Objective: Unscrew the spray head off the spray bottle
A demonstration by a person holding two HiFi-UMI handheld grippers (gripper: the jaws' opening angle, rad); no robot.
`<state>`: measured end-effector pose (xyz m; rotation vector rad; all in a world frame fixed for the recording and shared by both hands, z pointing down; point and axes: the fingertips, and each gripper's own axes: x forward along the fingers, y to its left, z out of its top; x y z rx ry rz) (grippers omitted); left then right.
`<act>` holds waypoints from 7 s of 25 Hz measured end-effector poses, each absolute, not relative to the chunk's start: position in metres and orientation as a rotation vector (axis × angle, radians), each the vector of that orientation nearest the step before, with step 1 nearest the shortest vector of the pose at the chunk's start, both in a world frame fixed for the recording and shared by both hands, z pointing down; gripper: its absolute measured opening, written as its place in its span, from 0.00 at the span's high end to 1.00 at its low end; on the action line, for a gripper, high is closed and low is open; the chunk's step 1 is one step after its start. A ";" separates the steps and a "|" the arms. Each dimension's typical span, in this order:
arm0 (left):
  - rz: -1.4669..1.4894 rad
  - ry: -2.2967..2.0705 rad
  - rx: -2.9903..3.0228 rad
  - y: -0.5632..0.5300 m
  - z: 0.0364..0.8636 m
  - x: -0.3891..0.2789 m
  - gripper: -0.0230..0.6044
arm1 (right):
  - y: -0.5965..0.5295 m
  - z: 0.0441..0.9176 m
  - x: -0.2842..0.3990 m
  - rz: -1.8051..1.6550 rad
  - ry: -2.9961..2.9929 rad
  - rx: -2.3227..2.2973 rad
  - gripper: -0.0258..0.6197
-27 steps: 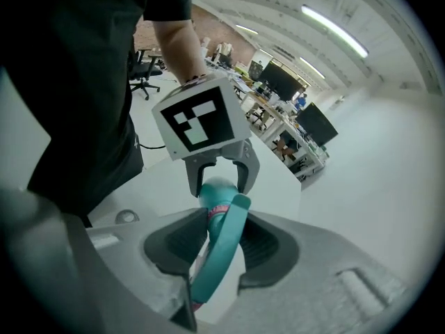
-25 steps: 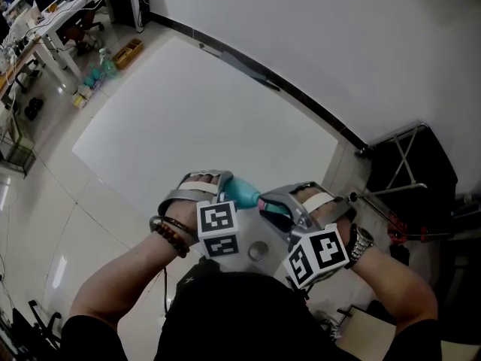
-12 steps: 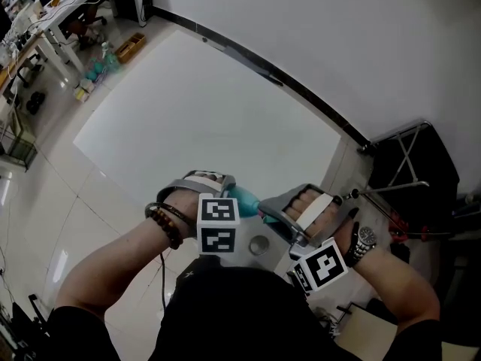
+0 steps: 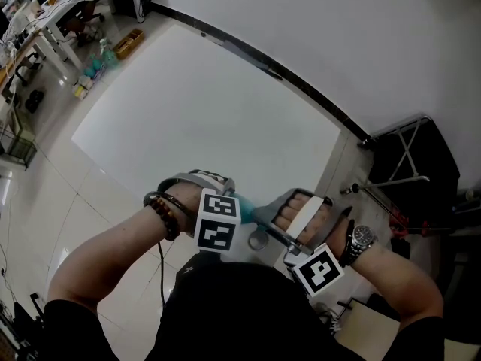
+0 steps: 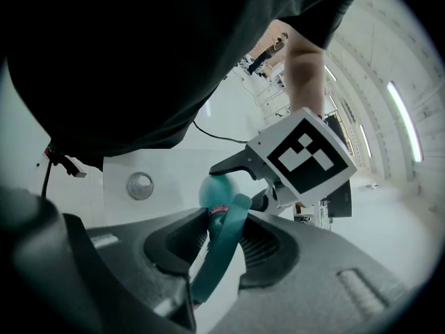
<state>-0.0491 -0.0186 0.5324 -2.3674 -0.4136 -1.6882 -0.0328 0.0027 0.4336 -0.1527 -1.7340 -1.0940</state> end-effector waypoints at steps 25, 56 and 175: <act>-1.674 0.077 -2.259 -0.067 0.525 -0.046 0.36 | -0.040 0.442 -0.019 -0.246 -1.964 0.259 0.77; -1.466 0.612 -2.092 -0.107 0.496 -0.038 0.36 | -0.084 0.444 0.014 1.628 -2.095 1.058 0.77; -0.427 1.802 -2.889 -0.043 0.407 -0.004 0.94 | -0.043 0.406 0.020 0.411 -2.672 0.665 0.97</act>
